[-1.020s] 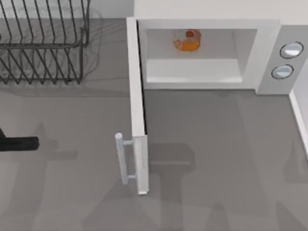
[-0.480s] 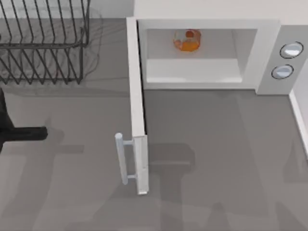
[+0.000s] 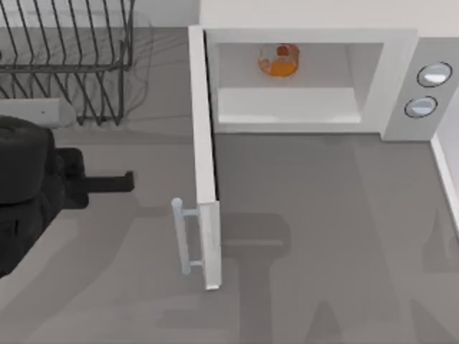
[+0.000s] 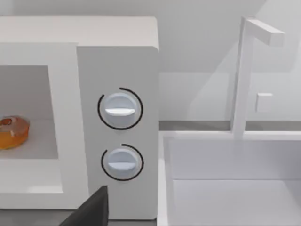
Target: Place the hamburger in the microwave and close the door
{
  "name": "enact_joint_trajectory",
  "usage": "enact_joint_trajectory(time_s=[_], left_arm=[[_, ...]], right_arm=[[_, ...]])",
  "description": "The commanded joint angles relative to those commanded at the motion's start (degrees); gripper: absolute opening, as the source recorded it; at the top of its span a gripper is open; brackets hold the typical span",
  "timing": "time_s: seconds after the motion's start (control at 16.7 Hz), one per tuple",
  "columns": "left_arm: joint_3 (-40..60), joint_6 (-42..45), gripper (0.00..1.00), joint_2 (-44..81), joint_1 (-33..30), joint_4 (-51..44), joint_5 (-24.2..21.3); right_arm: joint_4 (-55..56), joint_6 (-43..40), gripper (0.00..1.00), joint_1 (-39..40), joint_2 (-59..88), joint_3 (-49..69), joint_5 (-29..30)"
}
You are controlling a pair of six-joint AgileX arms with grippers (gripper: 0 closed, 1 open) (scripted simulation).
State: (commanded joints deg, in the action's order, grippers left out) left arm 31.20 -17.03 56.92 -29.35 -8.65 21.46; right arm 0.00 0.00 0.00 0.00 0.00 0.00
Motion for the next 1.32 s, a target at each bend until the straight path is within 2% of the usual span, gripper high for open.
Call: enact_joint_trajectory(time_s=[0.3,0.54,0.96,1.32], left_arm=[[11.39,-7.59,0.00,5.55,-5.99,-19.53,2.45],[14.76,-9.88,0.00,6.95,-7.72,-24.35,3.03],[12.45,-9.75,0.00,7.96,-7.44,-22.13,2.88],[2.19,-9.60,0.00,12.21,-7.42,-4.34,2.83]], right_arm=[[0.00,0.00,1.00,0.00,0.00,0.00,0.00],[0.00,0.00,1.00,0.00,0.00,0.00,0.00],[0.00,0.00,1.00,0.00,0.00,0.00,0.00],[0.00,0.00,1.00,0.00,0.00,0.00,0.00]])
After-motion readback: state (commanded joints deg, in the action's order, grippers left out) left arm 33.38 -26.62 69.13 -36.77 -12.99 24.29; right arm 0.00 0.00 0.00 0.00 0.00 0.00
